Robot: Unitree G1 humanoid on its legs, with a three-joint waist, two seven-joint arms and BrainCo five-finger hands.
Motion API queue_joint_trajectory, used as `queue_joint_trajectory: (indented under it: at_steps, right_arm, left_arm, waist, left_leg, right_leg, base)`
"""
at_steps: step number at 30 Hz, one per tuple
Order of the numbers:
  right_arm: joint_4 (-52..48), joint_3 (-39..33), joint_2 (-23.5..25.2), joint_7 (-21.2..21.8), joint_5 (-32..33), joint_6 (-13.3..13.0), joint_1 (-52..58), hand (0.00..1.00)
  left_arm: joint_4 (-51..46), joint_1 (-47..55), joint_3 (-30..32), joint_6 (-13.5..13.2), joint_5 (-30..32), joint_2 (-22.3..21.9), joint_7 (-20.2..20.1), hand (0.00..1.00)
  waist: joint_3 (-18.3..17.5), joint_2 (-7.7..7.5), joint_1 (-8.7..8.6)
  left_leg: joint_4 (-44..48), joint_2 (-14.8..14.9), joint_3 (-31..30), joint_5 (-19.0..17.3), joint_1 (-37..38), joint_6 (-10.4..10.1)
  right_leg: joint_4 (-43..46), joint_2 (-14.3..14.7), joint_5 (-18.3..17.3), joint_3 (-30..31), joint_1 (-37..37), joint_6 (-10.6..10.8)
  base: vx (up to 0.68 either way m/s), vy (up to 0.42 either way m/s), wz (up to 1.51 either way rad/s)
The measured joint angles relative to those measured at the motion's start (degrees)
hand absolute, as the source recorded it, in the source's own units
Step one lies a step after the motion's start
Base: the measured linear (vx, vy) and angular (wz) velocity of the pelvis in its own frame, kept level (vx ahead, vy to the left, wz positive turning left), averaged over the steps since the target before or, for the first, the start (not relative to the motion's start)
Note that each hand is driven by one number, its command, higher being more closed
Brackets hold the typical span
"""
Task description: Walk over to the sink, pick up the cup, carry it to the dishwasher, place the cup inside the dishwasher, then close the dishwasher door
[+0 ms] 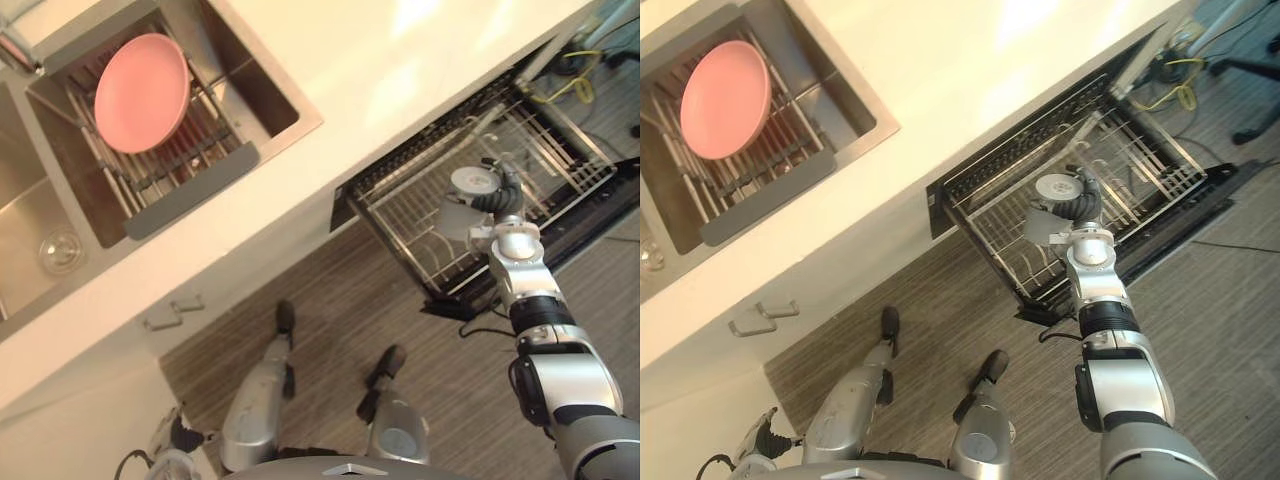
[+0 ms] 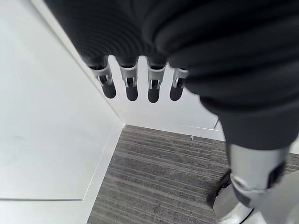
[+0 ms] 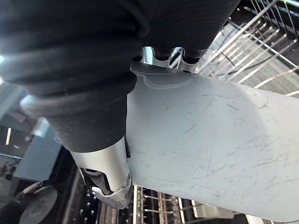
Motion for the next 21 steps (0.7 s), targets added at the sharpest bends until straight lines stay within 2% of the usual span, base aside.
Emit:
queue_joint_trajectory:
  at_steps: [6,8,10,14,16,19,21]
  right_arm:
    - [4.3,2.4,-1.5,0.2,-1.2,0.1,-1.3,1.0]
    - [6.7,4.4,-1.7,0.8,-2.7,0.1,-3.0,1.0]
    - [9.6,7.3,-2.4,2.5,-6.9,-0.1,-5.3,1.0]
    - [13.9,11.0,-3.2,4.9,-7.0,-0.1,-7.9,1.0]
    - [15.1,11.3,-3.2,5.9,-6.7,0.3,-9.6,1.0]
    - [16.1,11.9,-3.2,7.4,-6.5,2.1,-11.6,1.0]
    - [17.7,11.9,-3.1,7.5,-5.4,4.3,-12.6,1.0]
  left_arm:
    - [0.1,0.0,-0.3,-0.1,-2.2,-0.1,0.6,0.0]
    - [0.3,-0.1,-0.7,1.9,-2.0,-0.1,-0.6,0.0]
    - [2.2,-0.7,-1.2,5.3,-2.0,0.0,-2.4,0.0]
    - [4.6,-1.2,-1.3,7.2,-2.0,0.1,-3.0,0.0]
    - [4.6,-1.8,-2.1,7.3,-2.2,0.1,-2.9,0.0]
    - [4.8,-3.0,-2.4,6.0,-5.4,-0.1,-2.0,0.0]
    - [6.1,-5.1,-2.0,3.6,-13.7,-0.1,-0.4,0.0]
  waist:
    - [1.1,0.79,1.18]
    - [1.1,0.79,1.53]
    - [1.1,0.8,2.58]
    - [1.1,0.82,3.8]
    - [1.1,0.84,4.34]
    - [1.2,0.92,5.47]
    - [1.2,0.99,6.13]
  left_leg:
    - [0.0,-0.6,-2.7,0.7,-2.5,0.0]
    - [-0.1,-0.7,-2.9,0.8,-3.1,-0.1]
    - [-0.3,-0.7,-3.0,0.9,-4.1,-0.1]
    - [-0.1,-0.9,-4.4,1.1,-4.8,-0.1]
    - [0.0,-0.9,-5.4,1.3,-5.7,-0.3]
    - [0.0,-0.9,-6.0,1.5,-6.4,-0.3]
    - [0.0,-1.0,-6.7,1.6,-6.4,-0.2]
  right_leg:
    - [3.3,-1.1,-1.8,-1.3,-2.0,0.4]
    - [3.9,-1.4,-2.0,-1.3,-2.6,0.5]
    - [4.4,-1.6,-2.2,-1.2,-3.8,0.6]
    - [5.4,-1.7,-3.2,-1.4,-4.0,0.7]
    - [6.4,-1.6,-3.9,-1.4,-4.8,1.0]
    - [8.5,-1.9,-5.3,-1.2,-6.0,1.0]
    - [10.2,-2.3,-6.7,-1.3,-6.2,0.8]
  base:
    - [-0.02,-0.043,0.2]
    - [-0.02,-0.055,0.13]
    - [-0.02,-0.058,0.02]
    - [0.01,-0.065,0.16]
    - [0.02,-0.079,0.26]
    - [0.02,-0.085,0.11]
    - [0.02,-0.077,0.16]
